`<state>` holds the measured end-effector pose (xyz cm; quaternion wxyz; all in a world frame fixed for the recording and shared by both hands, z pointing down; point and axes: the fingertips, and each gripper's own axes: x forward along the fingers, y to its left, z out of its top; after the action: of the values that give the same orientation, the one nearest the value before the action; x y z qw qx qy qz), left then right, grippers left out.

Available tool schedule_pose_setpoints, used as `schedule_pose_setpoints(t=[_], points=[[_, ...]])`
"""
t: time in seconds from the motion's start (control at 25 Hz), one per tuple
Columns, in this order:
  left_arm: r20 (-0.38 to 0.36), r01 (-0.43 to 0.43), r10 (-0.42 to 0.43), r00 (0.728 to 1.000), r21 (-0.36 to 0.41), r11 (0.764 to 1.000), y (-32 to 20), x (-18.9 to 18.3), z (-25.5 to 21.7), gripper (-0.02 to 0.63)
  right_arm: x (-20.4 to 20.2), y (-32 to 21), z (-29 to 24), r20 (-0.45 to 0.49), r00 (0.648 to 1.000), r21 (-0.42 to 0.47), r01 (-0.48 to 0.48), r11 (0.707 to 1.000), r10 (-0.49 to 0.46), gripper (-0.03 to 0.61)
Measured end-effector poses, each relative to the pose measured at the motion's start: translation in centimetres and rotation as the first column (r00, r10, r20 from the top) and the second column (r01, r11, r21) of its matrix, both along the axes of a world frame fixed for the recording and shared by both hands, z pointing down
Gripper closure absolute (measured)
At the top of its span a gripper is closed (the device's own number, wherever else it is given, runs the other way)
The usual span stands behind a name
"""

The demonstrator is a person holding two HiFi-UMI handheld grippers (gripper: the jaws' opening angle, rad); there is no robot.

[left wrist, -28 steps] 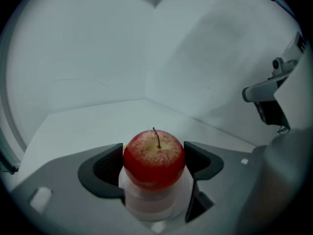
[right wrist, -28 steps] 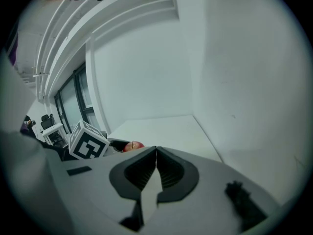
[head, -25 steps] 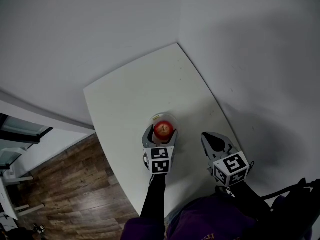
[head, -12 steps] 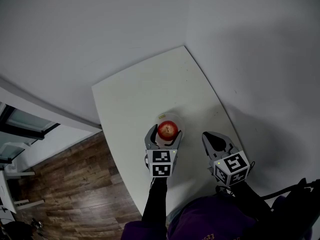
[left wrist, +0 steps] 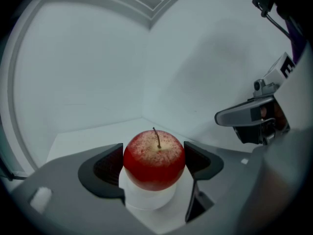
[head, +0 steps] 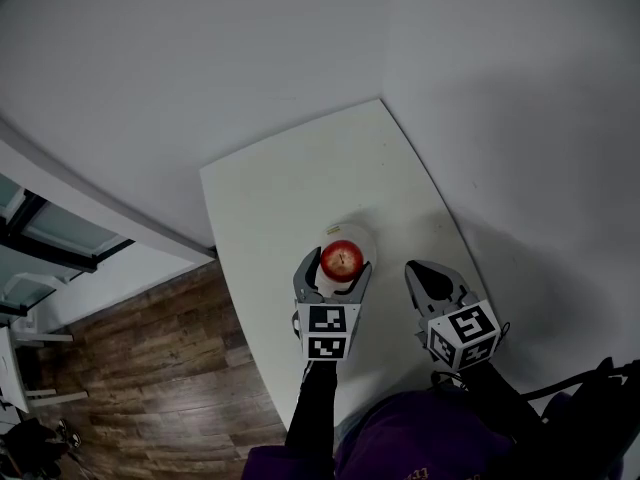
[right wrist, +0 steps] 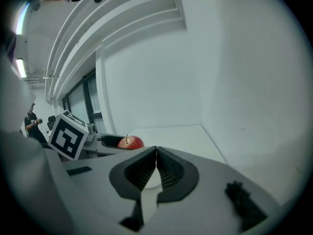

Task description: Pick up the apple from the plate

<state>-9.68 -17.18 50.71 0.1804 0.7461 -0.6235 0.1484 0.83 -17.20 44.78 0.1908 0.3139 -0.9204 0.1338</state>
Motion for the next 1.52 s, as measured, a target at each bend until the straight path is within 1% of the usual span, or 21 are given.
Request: schedule_pose_setpoints(t=[0.4,0.88,1.08,1.52], points=[[0.024,-0.015,0.013,1.0,0.117,0.993,2.3,0.9,-4.9,0.221,-0.5,1.1,-1.9,0.026,0.999,0.048,0.025,0.999,-0.027,0.566],[0.033,-0.017,0.01,0.999,0.215,0.976,5.3,2.3,-9.4,0.221,-1.2,2.5,-4.0,0.06,0.997,0.102,0.033,0.994,-0.04,0.568],[0.035,-0.02,0.013,0.999,0.23,0.973,6.0,3.0,-10.0,0.219,-0.9,2.4,-4.6,0.069,0.997,0.127,0.019,0.992,-0.028,0.568],[0.034,-0.012,0.005,0.999,0.224,0.974,6.9,2.9,-9.8,0.22,-0.6,2.5,-5.3,0.066,0.998,0.162,0.011,0.987,-0.022,0.568]])
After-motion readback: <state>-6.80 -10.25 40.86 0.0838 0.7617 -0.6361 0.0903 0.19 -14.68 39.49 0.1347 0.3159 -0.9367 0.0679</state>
